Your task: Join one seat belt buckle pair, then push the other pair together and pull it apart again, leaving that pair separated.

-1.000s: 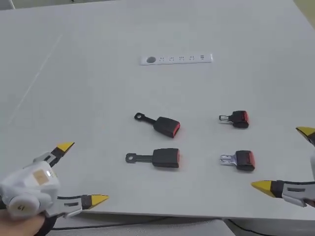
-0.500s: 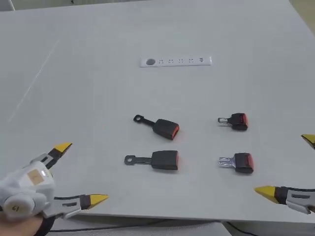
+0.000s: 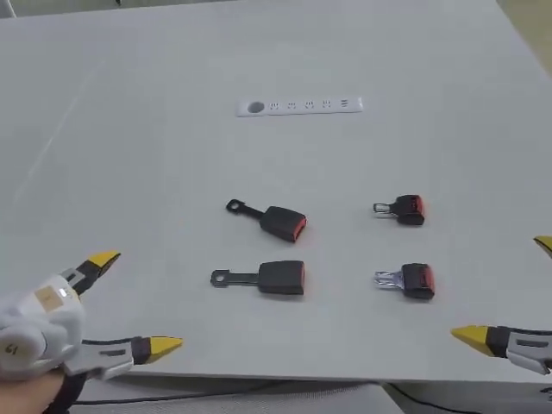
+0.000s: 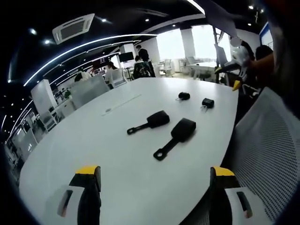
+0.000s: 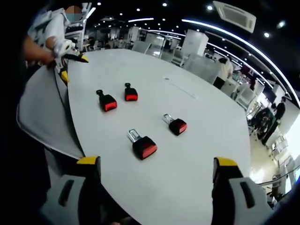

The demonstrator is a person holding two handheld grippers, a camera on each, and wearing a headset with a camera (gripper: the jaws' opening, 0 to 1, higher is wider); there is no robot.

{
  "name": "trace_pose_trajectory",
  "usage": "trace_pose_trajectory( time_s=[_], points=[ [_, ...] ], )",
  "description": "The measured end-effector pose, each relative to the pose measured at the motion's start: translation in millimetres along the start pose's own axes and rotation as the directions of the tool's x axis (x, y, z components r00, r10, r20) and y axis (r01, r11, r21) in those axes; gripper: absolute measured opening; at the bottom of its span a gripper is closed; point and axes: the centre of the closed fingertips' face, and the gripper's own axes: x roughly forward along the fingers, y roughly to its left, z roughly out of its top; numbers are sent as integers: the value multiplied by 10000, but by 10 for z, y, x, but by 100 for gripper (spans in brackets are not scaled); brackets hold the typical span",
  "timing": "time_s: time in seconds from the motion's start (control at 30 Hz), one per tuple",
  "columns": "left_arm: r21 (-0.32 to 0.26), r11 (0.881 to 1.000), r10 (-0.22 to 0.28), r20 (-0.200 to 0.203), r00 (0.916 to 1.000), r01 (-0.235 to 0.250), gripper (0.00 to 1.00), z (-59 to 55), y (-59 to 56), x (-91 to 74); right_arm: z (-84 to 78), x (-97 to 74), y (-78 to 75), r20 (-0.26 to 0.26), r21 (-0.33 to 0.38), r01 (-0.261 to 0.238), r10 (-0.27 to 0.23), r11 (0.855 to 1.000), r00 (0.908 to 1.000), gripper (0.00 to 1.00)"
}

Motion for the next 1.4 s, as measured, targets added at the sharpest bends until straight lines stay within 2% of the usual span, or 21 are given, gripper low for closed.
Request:
trace_pose_trajectory(
  time_s=[0.1,0.2,0.33,0.4,0.43,0.5,0.57,0.63,0.67,0.73,0.8,0.87,0.9,0.97,1.03,1.1,1.13,1.17,1.23,1.33,1.4],
  points=[
    [-312,9990,-311,-27,9995,310,100,16,-44,2,1,-4,7,-77,-129,-70,69,9999,9999,100],
    [248,9996,-136,-387,9992,145,97,32,-3,-18,29,-13,-4,-119,-109,-150,149,9998,9998,94],
    [510,9983,-275,-381,9989,294,95,151,-17,25,52,3,-4,-130,-236,-350,347,9991,9993,89],
    [1072,9911,-659,-1220,9903,791,84,90,-70,55,32,25,12,-362,-546,-586,567,9968,9977,86],
    [907,9877,-1108,-1684,9795,1273,74,58,-155,77,17,30,31,-509,-638,-747,715,9952,9961,83],
    [1360,9792,-1273,-1656,9779,1505,70,114,-181,137,30,39,71,-593,-629,-1047,1010,9925,9931,73],
    [2115,9659,-1216,-1388,9828,1493,76,211,-177,212,84,57,89,-432,-752,-1165,1135,9903,9926,72],
    [2059,9629,-1395,-1738,9749,1745,73,191,-205,252,99,77,107,-513,-1012,-1276,1229,9866,9911,71],
    [2260,9576,-1382,-1835,9733,1786,73,202,-203,298,136,96,156,-399,-1248,-1607,1568,9791,9868,70],
    [2537,9483,-1415,-2007,9694,1909,72,226,-216,383,156,131,159,-494,-1346,-1715,1663,9759,9848,69],
    [3006,9317,-1437,-2114,9668,2042,68,275,-237,471,209,171,191,-439,-1664,-2030,1984,9649,9791,66],
    [2997,9266,-1688,-2083,9634,2272,67,316,-286,584,241,217,190,-484,-1882,-2112,2058,9591,9774,67],
    [3015,9238,-1759,-2133,9610,2360,67,327,-302,630,253,251,211,-546,-1955,-2315,2252,9530,9728,66],
    [3405,9012,-2037,-2132,9555,2681,66,395,-380,744,276,309,222,-632,-2261,-2517,2436,9410,9678,64],
    [3401,8968,-2174,-2186,9513,2831,65,439,-428,863,270,357,259,-761,-2332,-2845,2742,9299,9586,60],
    [3380,8946,-2256,-2234,9483,2924,65,464,-449,975,188,428,343,-1322,-2422,-3579,3347,9018,9330,56],
    [3270,9008,-2225,-2178,9503,2858,64,485,-443,1015,162,449,378,-1509,-2509,-3835,3554,8888,9224,54],
    [3058,9054,-2418,-1989,9497,2946,64,529,-471,1079,146,501,370,-1632,-2937,-3879,3540,8736,9209,53],
    [3160,8973,-2543,-2011,9460,3084,63,560,-490,1142,120,570,362,-1685,-2924,-3964,3612,8703,9172,49],
    [3384,8644,-2880,-2731,9179,3719,62,480,-539,1279,79,681,346,-1880,-3102,-4191,3771,8533,9069,49],
    [3268,8599,-3007,-2966,9064,3922,58,441,-564,1345,44,732,352,-2050,-3051,-4363,3891,8465,8981,47]
  ],
)
